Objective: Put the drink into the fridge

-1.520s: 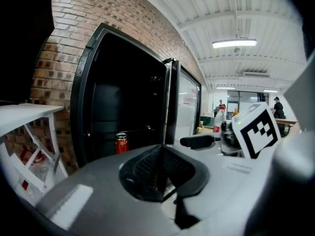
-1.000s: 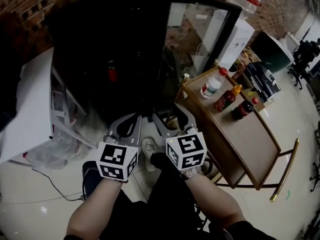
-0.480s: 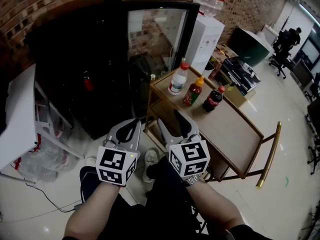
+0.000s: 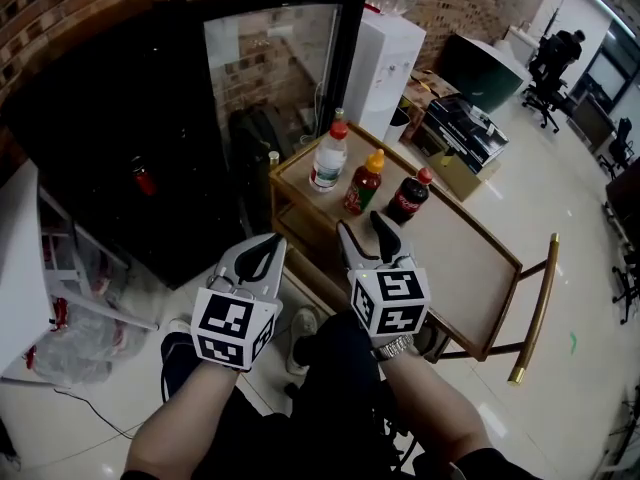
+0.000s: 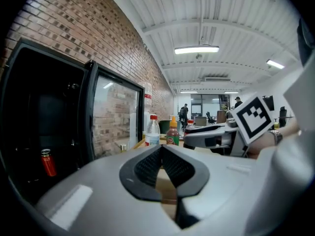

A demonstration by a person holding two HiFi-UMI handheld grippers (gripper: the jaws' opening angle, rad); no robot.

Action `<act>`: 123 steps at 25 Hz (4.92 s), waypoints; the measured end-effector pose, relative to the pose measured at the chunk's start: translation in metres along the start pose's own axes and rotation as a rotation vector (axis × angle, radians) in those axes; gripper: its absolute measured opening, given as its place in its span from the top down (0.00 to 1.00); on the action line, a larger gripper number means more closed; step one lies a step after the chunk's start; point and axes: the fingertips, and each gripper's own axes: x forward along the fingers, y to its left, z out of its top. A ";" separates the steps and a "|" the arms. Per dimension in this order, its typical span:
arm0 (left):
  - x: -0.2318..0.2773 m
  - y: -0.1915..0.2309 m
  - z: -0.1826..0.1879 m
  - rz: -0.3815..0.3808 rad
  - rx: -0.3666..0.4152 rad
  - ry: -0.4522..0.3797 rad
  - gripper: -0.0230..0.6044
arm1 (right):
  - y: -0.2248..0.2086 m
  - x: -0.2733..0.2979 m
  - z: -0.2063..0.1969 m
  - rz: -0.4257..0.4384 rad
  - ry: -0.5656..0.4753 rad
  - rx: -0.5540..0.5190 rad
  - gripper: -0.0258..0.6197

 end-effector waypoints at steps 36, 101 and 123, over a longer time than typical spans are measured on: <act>0.075 0.064 0.009 -0.097 0.047 0.051 0.96 | -0.064 0.091 -0.022 -0.183 0.106 0.114 0.55; -0.170 0.327 -0.043 0.529 -0.105 0.013 0.96 | 0.439 0.234 0.083 0.764 -0.011 -0.207 0.55; -0.126 0.402 -0.053 0.523 -0.104 0.081 0.96 | 0.501 0.367 0.103 0.847 0.008 -0.221 0.55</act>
